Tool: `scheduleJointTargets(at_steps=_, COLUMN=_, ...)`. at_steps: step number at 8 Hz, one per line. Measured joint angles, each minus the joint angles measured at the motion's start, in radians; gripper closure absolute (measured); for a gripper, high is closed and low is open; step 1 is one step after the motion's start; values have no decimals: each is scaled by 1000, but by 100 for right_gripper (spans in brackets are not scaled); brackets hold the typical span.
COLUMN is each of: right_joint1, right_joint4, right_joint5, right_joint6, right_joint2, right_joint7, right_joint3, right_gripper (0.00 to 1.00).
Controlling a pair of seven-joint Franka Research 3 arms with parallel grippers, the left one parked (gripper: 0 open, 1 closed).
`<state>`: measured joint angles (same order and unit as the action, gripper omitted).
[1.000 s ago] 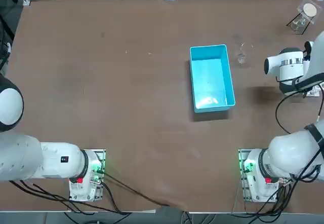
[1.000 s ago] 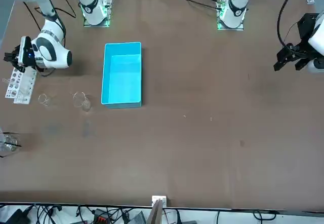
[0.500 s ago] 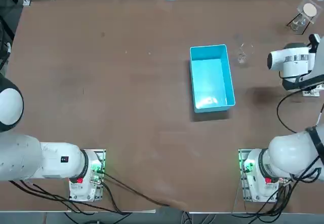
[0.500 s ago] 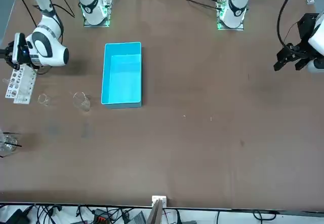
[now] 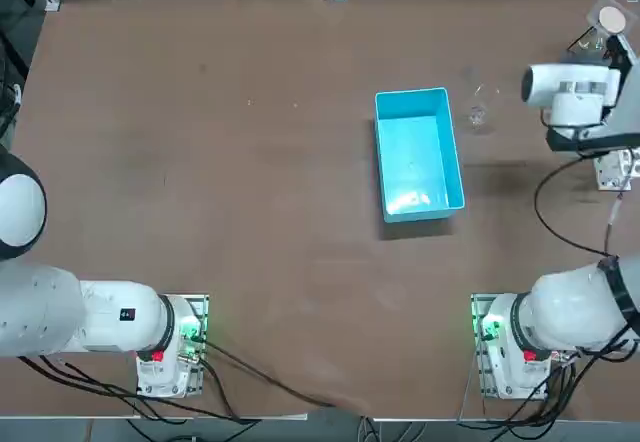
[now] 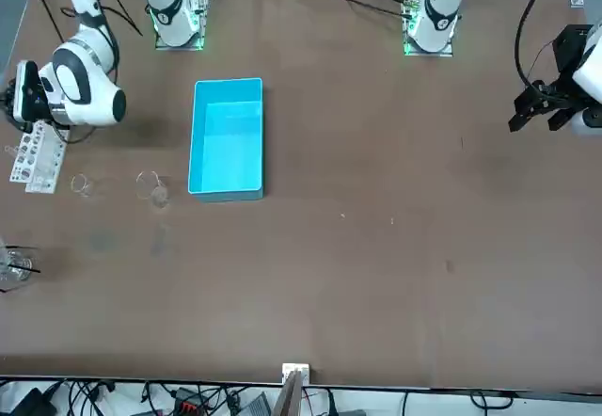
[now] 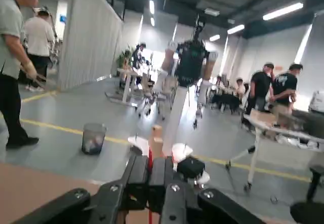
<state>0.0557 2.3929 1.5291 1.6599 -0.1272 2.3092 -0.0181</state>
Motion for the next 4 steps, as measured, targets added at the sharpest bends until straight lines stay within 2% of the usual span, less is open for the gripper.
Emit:
scheduleJointTargets(at_steps=2, right_joint1=-97, right_joint4=-142, right_joint5=-128, right_joint6=-6, right_joint2=-50, right_joint7=-46, right_joint3=5, right_gripper=96)
scheduleJointTargets(at_steps=4, right_joint1=-139, right_joint4=-318, right_joint5=-183, right_joint6=-62, right_joint2=-199, right_joint7=-47, right_joint3=5, right_gripper=96)
